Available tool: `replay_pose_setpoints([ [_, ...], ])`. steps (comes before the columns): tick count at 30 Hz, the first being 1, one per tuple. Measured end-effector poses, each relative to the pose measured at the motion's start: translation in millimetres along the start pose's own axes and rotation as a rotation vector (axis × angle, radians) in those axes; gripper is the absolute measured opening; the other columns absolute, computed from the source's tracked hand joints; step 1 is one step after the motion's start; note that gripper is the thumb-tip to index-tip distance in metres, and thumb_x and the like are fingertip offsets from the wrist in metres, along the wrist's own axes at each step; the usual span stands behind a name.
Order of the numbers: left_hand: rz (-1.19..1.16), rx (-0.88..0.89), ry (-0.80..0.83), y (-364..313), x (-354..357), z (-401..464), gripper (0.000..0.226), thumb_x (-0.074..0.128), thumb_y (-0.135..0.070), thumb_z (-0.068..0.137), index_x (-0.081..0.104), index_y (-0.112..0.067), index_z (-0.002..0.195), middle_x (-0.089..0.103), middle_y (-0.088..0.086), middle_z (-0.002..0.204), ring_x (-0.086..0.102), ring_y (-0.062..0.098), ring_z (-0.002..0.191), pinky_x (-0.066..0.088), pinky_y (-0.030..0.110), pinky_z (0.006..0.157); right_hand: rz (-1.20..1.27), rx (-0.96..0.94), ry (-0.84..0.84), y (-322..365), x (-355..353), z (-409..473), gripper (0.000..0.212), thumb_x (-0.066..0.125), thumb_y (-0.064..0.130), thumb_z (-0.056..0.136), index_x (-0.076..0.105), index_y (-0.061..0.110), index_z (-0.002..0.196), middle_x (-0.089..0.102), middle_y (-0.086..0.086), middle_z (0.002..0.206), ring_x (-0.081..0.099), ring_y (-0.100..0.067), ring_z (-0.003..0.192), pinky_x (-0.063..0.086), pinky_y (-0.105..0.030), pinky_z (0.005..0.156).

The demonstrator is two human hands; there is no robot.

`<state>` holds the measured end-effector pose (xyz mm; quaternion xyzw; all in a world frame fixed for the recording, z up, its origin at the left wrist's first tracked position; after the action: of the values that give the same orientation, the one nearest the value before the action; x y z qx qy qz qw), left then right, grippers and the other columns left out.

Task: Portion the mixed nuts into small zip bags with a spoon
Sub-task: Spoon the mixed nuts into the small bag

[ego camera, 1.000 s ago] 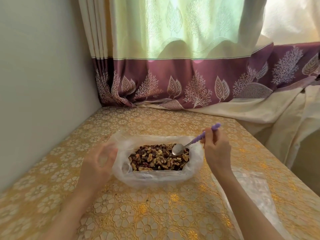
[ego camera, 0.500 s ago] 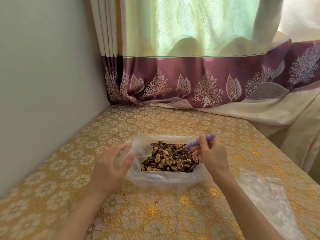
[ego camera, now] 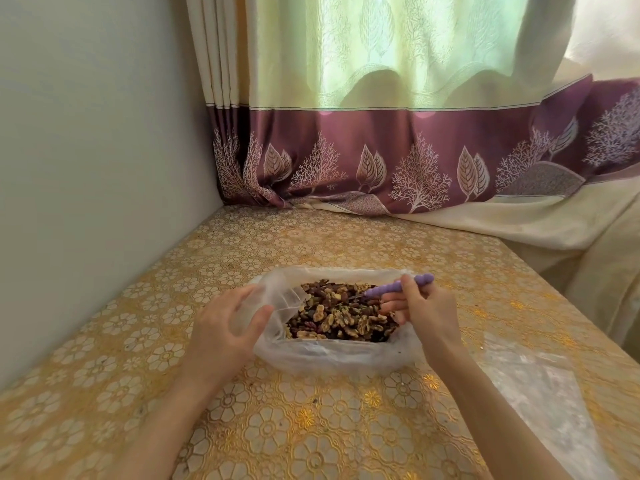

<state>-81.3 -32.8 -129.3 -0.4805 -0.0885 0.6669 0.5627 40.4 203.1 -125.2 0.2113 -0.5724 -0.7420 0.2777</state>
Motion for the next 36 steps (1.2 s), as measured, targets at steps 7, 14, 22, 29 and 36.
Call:
replay_pose_setpoints([
  [7,0.005,-0.001,0.035,2,2,1,0.045,0.046,-0.059,0.076,0.051,-0.035,0.113,0.053,-0.021,0.108,0.052,0.008,0.105,0.04,0.045,0.099,0.038,-0.058,-0.068,9,-6,-3,0.034,0.042,0.016,0.1,0.062,-0.003,0.081,0.074,-0.007,0.072,0.059,-0.012,0.05,0.04,-0.017,0.04],
  [14,-0.026,-0.043,0.065,9,4,2,0.053,0.045,-0.066,0.074,0.052,-0.036,0.116,0.056,-0.016,0.114,0.052,0.006,0.106,0.044,0.037,0.095,0.152,-0.15,-0.014,38,4,-13,0.031,0.042,0.015,0.1,0.06,-0.004,0.082,0.074,-0.007,0.072,0.059,-0.012,0.053,0.042,-0.018,0.042],
  [22,-0.163,-0.123,0.044,10,4,2,0.055,0.043,-0.073,0.07,0.049,-0.042,0.114,0.058,-0.018,0.11,0.056,0.002,0.097,0.048,0.023,0.074,0.159,-0.211,0.197,65,45,-31,0.029,0.044,0.012,0.099,0.06,0.001,0.077,0.073,-0.007,0.072,0.058,-0.011,0.051,0.039,-0.018,0.041],
  [29,-0.428,-0.184,-0.021,-1,-2,4,0.027,0.054,-0.059,0.072,0.047,-0.057,0.098,0.061,-0.015,0.1,0.066,0.004,0.069,0.049,0.014,0.047,0.088,-0.385,0.359,76,65,-38,0.014,0.046,0.005,0.096,0.058,0.0,0.09,0.074,-0.008,0.082,0.06,-0.014,0.06,0.044,-0.014,0.051],
  [36,-0.434,-0.187,-0.032,1,-2,3,0.028,0.055,-0.055,0.079,0.045,-0.055,0.105,0.058,-0.019,0.108,0.062,0.002,0.089,0.05,0.013,0.056,0.232,-0.31,0.221,65,44,-32,0.018,0.043,0.006,0.098,0.061,0.002,0.095,0.074,-0.008,0.08,0.06,-0.016,0.061,0.044,-0.02,0.048],
])
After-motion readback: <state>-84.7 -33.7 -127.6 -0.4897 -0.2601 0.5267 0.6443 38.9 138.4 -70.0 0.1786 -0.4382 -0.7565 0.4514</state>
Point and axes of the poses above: each hand's wrist, its own z-axis towards the middle knuckle, its own x-axis out of the palm, y = z × x, the point moved 3 cm from there along z, towards the middle knuckle
